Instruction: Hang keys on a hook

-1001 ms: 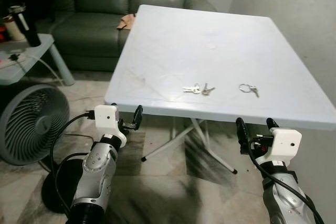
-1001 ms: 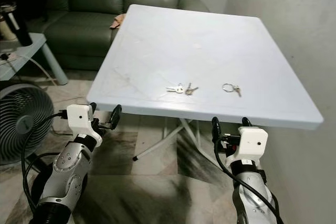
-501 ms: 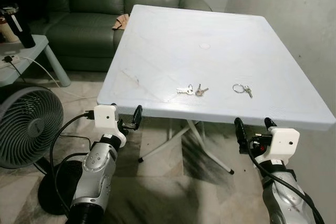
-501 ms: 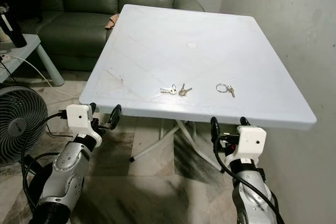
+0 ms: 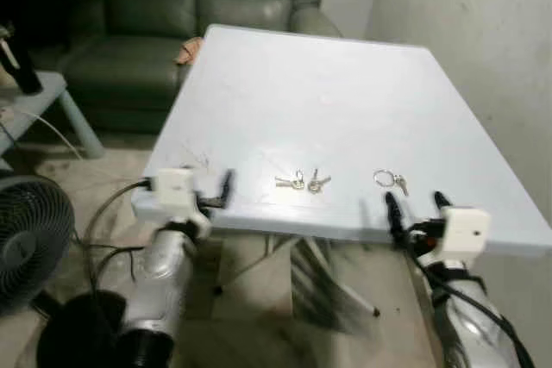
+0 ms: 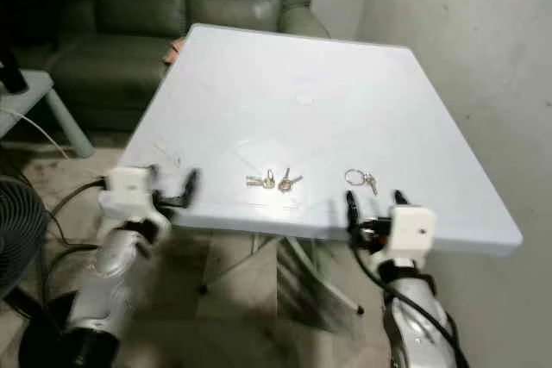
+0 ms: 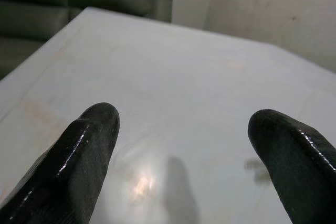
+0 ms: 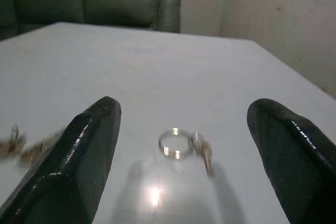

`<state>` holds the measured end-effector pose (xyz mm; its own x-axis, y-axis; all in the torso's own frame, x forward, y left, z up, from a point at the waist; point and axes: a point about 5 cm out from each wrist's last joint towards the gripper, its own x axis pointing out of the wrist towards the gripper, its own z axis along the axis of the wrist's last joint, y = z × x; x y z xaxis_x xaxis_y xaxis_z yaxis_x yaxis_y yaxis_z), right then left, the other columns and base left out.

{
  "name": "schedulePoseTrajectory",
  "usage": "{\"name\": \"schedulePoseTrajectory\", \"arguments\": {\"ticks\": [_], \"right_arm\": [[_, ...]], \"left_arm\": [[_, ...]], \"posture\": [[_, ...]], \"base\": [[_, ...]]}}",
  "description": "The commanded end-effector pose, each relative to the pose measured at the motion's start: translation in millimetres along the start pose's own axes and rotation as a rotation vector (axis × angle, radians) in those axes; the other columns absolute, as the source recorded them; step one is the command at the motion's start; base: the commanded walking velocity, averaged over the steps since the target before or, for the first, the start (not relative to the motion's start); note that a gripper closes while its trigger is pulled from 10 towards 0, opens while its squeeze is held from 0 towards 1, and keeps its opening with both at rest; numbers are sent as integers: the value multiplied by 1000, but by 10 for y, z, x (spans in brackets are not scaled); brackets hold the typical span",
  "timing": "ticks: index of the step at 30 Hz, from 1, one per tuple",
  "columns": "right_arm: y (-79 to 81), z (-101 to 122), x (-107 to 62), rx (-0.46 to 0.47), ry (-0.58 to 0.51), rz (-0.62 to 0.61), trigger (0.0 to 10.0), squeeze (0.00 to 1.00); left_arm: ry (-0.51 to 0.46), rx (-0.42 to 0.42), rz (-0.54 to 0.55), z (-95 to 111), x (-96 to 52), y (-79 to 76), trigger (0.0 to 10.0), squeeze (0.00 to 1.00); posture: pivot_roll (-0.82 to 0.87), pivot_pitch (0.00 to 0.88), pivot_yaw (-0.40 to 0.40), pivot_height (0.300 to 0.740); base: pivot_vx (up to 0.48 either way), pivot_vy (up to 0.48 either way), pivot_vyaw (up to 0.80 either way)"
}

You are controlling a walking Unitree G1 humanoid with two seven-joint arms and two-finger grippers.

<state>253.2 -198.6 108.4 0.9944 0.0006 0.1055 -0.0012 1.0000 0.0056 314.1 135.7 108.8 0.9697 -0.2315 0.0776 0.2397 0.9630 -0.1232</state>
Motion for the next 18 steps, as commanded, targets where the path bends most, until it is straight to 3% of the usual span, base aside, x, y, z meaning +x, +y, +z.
{"name": "schedulePoseTrajectory", "arguments": {"ticks": [1, 9, 18], "right_arm": [[69, 22, 14, 14, -13, 25, 10000, 0], [61, 0, 5, 8, 13, 30, 10000, 0], [80, 27, 107, -46, 53, 136, 10000, 0]], "left_arm": [[4, 23, 34, 21, -32, 123, 10000, 0], [-18, 55, 19, 43, -34, 63, 10000, 0], [-34, 107, -118, 39, -57, -142, 10000, 0]], "posture": [[60, 68, -55, 740], [58, 76, -59, 740], [52, 98, -69, 740]], "base": [[349, 0, 0], [44, 0, 0], [0, 0, 0]]}}
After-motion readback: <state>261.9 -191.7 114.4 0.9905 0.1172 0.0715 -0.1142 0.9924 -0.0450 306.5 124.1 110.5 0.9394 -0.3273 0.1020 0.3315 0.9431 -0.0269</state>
